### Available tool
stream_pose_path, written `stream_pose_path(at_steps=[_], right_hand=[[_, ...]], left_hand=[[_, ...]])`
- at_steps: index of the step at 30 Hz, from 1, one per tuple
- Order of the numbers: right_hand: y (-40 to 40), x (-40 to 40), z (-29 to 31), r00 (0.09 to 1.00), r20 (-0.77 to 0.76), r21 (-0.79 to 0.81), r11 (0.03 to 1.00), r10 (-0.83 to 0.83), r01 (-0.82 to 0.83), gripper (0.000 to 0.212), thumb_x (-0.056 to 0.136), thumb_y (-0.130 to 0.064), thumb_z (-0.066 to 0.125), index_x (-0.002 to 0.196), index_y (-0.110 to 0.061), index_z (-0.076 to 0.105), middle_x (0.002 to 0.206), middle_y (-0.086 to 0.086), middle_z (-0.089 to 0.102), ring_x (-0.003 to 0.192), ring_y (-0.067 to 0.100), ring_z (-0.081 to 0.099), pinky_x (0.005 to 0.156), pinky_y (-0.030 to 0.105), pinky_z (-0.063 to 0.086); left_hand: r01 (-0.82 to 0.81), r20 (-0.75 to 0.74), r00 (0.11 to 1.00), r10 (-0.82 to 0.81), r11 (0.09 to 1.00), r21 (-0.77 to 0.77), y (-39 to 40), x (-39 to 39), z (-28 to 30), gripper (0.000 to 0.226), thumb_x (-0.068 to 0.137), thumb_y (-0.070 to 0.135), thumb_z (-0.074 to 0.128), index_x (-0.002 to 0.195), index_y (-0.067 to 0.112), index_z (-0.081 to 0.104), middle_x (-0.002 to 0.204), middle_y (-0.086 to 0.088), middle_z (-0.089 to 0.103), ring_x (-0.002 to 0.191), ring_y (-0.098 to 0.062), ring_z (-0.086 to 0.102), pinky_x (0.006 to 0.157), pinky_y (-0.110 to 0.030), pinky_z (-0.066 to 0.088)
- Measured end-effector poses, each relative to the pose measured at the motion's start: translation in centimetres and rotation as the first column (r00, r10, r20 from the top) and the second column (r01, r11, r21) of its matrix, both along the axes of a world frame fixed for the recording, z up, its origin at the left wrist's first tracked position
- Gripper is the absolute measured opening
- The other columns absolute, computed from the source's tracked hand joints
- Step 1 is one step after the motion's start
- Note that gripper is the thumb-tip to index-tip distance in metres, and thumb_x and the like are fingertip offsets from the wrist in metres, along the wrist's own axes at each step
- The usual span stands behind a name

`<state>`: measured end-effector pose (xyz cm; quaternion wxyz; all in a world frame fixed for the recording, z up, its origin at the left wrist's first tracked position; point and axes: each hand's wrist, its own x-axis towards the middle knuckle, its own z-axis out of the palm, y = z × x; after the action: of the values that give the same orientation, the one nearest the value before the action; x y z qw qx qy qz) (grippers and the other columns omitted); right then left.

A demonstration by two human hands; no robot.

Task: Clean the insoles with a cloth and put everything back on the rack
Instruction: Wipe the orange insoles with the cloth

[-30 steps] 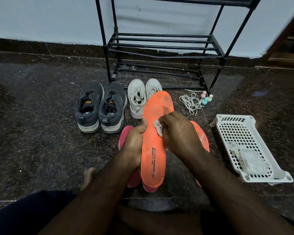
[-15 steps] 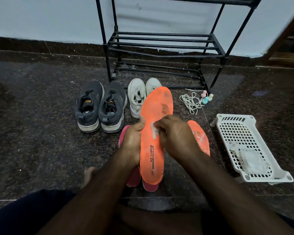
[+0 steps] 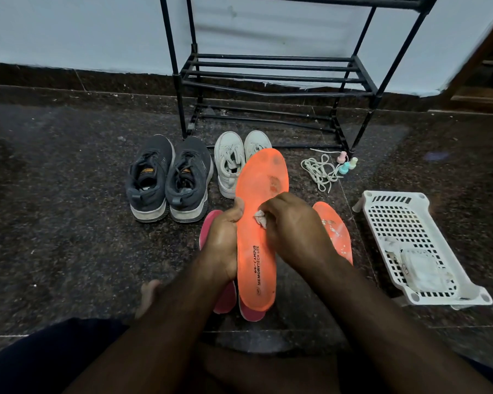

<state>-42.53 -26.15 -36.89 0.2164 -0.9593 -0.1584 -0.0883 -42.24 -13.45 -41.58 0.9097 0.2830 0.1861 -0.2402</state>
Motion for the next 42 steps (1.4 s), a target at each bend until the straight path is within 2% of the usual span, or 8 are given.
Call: stream_pose_path(at_steps=[7,11,18,22,25,31,38,42], right_hand=[[1.7,-1.6,0.6,0.974,-0.158,0.037,0.986,0.164,-0.16,0.026,0.085,-0.012,0.055,0.099,-0.024,0.073,0.093,-0.001,0.067,0.091,0.019,0.062,0.079,0.034,0.048],[0.1,-1.1,1.9,0.933,-0.317,0.332,0.941,0.172,-0.061,0.027,0.086,0.001,0.054,0.089,-0.019,0.073,0.08,-0.015,0.069,0.073,-0.006,0.064,0.07,0.011,0.047],[-1.5,-0.1,1.0,0.919,-0.38,0.394,0.917,0.103,0.06,0.025,0.087,-0.009,0.055,0.084,-0.031,0.066,0.075,-0.009,0.068,0.069,0.017,0.067,0.071,0.046,0.057],[-1.0,0.1,0.7,0.954,-0.299,0.442,0.89,0.031,0.11,0.025,0.085,-0.004,0.055,0.086,-0.023,0.069,0.079,-0.008,0.069,0.071,0.012,0.067,0.071,0.042,0.057],[-1.1,0.7,0.4,0.974,-0.216,0.473,0.865,-0.068,0.166,0.024,0.084,-0.004,0.055,0.092,-0.023,0.068,0.086,-0.009,0.068,0.08,0.012,0.065,0.073,0.042,0.056],[-0.6,0.4,-0.1,0.996,0.091,0.177,0.984,-0.025,0.008,0.023,0.079,-0.008,0.056,0.092,-0.018,0.072,0.09,0.002,0.066,0.089,0.025,0.059,0.081,0.036,0.044],[1.1,-0.8,0.1,0.974,-0.075,-0.002,0.977,0.213,-0.214,0.025,0.071,-0.009,0.059,0.088,-0.014,0.076,0.08,0.006,0.065,0.075,0.029,0.063,0.065,0.039,0.053],[0.7,-1.0,0.9,0.965,-0.181,0.091,0.981,0.188,-0.174,0.021,0.081,-0.012,0.067,0.097,-0.022,0.077,0.094,-0.001,0.071,0.088,0.017,0.064,0.08,0.03,0.048]], left_hand=[[-0.08,-0.002,0.997,0.08,0.997,-0.004,0.3,0.7,0.2,0.054,0.099,0.049,0.042,0.106,0.002,0.067,0.096,-0.019,0.071,0.085,-0.028,0.064,0.084,-0.037,0.048],[-0.012,0.077,0.997,0.016,0.999,-0.053,0.2,0.2,1.2,0.068,0.1,0.054,0.033,0.112,-0.003,0.068,0.094,-0.023,0.073,0.084,-0.033,0.071,0.077,-0.038,0.059],[0.013,0.105,0.994,-0.01,1.0,-0.025,0.0,0.1,1.0,0.08,0.102,0.06,0.024,0.098,0.002,0.078,0.101,-0.02,0.074,0.086,-0.031,0.073,0.076,-0.042,0.061],[0.044,0.128,0.991,-0.05,0.998,0.055,0.4,1.4,1.6,0.082,0.091,0.074,0.034,0.104,0.005,0.077,0.113,-0.017,0.068,0.105,-0.021,0.065,0.11,-0.049,0.039],[0.074,0.141,0.986,-0.092,0.989,0.132,-0.2,2.0,2.0,0.082,0.084,0.08,0.04,0.112,0.009,0.07,0.108,-0.012,0.068,0.091,-0.007,0.069,0.1,-0.047,0.048],[0.066,0.109,0.992,-0.063,0.998,-0.024,-0.6,-0.7,0.8,0.071,0.098,0.06,0.033,0.112,0.004,0.075,0.115,-0.018,0.069,0.101,-0.031,0.068,0.101,-0.044,0.043],[-0.005,-0.03,1.0,0.004,0.999,-0.036,-0.5,-0.4,1.0,0.065,0.092,0.062,0.038,0.103,0.005,0.067,0.089,-0.016,0.066,0.085,-0.03,0.066,0.085,-0.039,0.049],[-0.032,-0.023,0.999,0.032,0.999,-0.011,-0.5,-0.1,0.8,0.075,0.098,0.062,0.032,0.091,0.001,0.076,0.09,-0.019,0.072,0.085,-0.033,0.07,0.091,-0.042,0.047]])
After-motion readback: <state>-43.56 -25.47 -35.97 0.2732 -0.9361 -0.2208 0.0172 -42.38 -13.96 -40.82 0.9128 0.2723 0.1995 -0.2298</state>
